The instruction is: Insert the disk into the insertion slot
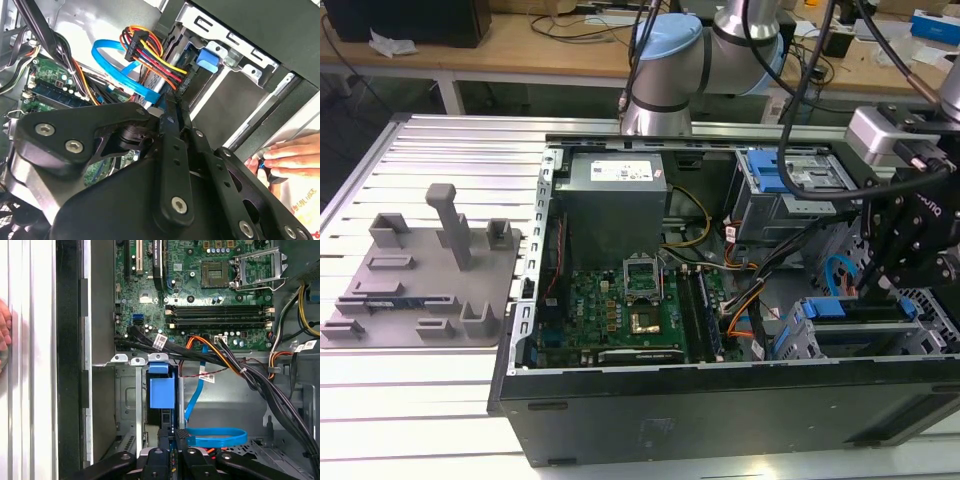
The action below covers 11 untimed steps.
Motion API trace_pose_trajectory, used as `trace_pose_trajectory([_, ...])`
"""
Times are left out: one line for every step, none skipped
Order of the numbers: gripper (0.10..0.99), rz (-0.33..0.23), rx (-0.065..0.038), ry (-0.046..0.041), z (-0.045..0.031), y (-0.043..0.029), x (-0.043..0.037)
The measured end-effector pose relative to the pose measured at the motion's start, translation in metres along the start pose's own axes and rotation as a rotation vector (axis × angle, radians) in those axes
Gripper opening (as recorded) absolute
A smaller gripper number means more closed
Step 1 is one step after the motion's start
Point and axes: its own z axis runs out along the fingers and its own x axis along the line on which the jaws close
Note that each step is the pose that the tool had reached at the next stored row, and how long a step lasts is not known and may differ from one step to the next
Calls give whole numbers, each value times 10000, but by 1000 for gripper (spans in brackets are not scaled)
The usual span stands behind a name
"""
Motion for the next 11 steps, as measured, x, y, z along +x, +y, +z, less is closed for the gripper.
trace_pose_trajectory([161, 0, -4, -1, 8, -6, -1])
trace_pose_trajectory([161, 1, -6, -2, 13, -8, -1])
trace_pose_trajectory([161, 0, -7, 0, 17, -10, -2])
trace_pose_trajectory([161, -2, -8, 1, 27, -13, -3])
trace_pose_trajectory([161, -4, -8, 0, 32, -13, -3])
trace_pose_trajectory([161, -8, -8, 0, 40, -14, -4])
trace_pose_trajectory([161, -17, -7, 1, 49, -14, -5])
trace_pose_trajectory([161, -24, -6, 2, 57, -14, -5])
trace_pose_trajectory([161, -51, -5, 6, 72, -14, -6])
trace_pose_trajectory([161, -98, 0, 10, 90, -13, -5])
trace_pose_trajectory([173, -122, 3, -3, 95, -13, -6])
